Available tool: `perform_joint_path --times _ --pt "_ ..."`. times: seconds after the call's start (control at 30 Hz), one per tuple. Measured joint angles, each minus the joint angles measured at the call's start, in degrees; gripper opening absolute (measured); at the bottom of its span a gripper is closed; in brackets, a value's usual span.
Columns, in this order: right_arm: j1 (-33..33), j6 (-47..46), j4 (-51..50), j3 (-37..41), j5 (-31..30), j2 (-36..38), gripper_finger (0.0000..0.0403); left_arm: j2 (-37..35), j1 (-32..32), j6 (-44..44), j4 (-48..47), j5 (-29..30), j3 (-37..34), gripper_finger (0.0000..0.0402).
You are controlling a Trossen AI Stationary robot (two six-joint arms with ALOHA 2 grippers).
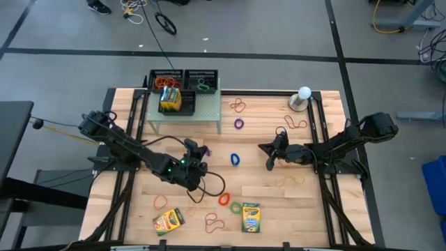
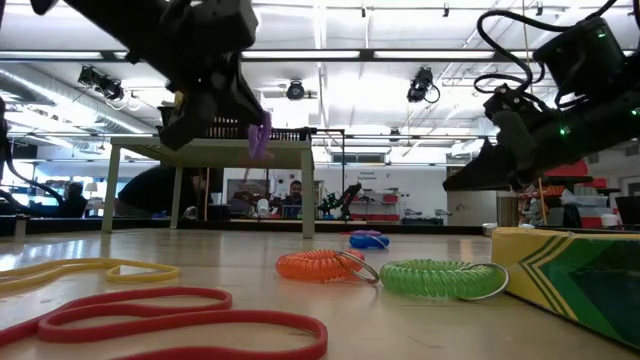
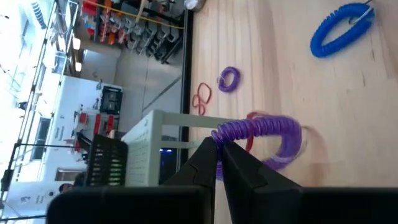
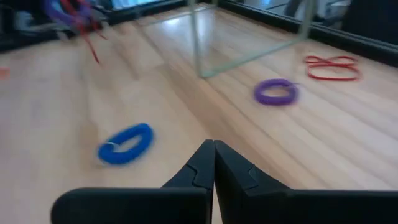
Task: Pick & Place Office Desk Supplies
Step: Put the violet spring keychain into the top right black bin on the shelf
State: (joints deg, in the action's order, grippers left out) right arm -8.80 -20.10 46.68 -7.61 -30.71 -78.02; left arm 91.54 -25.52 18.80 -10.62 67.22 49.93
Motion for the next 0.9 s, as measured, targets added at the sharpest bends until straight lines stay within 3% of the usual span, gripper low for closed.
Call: perform_joint_path --times 0.1,0.23,0.5,0.67,0.9 --pt "0.00 0.76 0.49 -3.23 3.29 0.00 0.0019 0.63 0.00 1.09 4.17 -1.51 0.00 0.0019" --pt "-1.09 4.66 0.84 -10.12 7.49 -1.94 0.0064 0.88 0.11 4.99 11.00 -7.32 0.04 0.0019" --pt "-3.39 11.05 4.58 -22.86 9.12 -18.22 0.0146 0.88 1.23 9.81 19.20 -12.85 0.09 0.0019" --pt "-3.34 11.87 7.66 -28.56 11.56 -25.39 0.0151 0.88 1.27 10.32 19.29 -13.29 0.09 0.0019" --pt "-3.34 11.94 9.26 -31.90 13.17 -27.74 0.0126 0.88 1.20 10.14 19.35 -15.01 0.09 0.0019"
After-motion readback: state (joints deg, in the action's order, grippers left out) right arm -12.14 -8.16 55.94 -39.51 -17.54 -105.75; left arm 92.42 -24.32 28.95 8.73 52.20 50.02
